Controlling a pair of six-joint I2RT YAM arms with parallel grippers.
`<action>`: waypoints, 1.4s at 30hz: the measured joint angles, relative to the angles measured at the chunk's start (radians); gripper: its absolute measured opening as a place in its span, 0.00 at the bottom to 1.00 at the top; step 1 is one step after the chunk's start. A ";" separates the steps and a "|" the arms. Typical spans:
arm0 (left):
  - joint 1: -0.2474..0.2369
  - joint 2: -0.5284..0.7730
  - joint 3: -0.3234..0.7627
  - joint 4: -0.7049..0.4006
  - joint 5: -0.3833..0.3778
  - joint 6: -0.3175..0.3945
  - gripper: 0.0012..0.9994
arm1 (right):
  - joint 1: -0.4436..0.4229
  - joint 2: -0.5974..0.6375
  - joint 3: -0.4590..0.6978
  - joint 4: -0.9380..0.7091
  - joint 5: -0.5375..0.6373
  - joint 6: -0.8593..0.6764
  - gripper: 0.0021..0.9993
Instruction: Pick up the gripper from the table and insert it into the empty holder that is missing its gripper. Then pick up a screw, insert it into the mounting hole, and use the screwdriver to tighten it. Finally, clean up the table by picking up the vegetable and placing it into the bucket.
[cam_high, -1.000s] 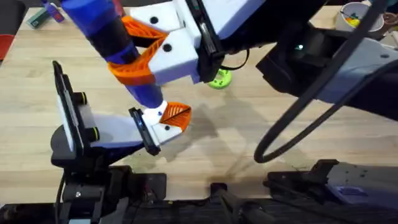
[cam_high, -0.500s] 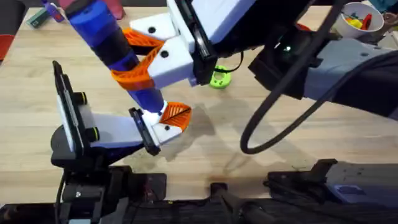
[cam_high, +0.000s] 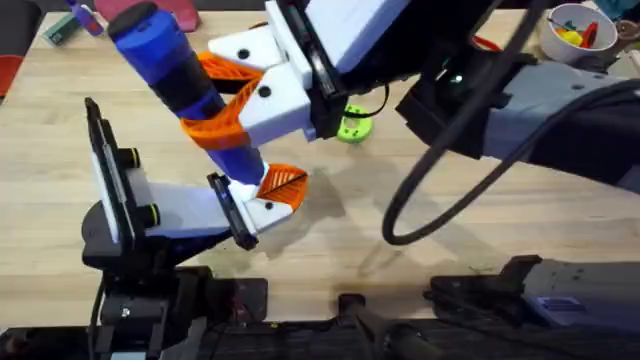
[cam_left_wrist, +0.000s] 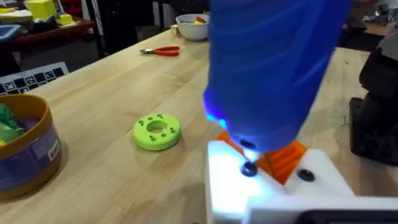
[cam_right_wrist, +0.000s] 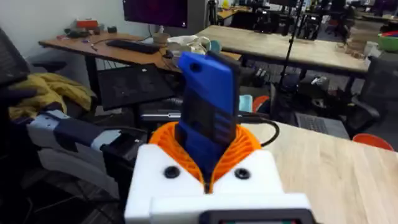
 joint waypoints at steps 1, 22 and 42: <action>0.000 0.000 0.000 0.000 0.000 0.000 0.01 | 0.000 0.004 0.000 0.002 0.000 0.000 0.02; 0.000 0.000 0.000 0.000 0.002 0.000 0.01 | 0.000 0.004 0.000 0.003 0.000 0.000 0.02; 0.000 0.000 0.000 0.000 0.002 0.000 0.01 | -0.019 -0.089 -0.001 0.185 -0.006 0.004 0.02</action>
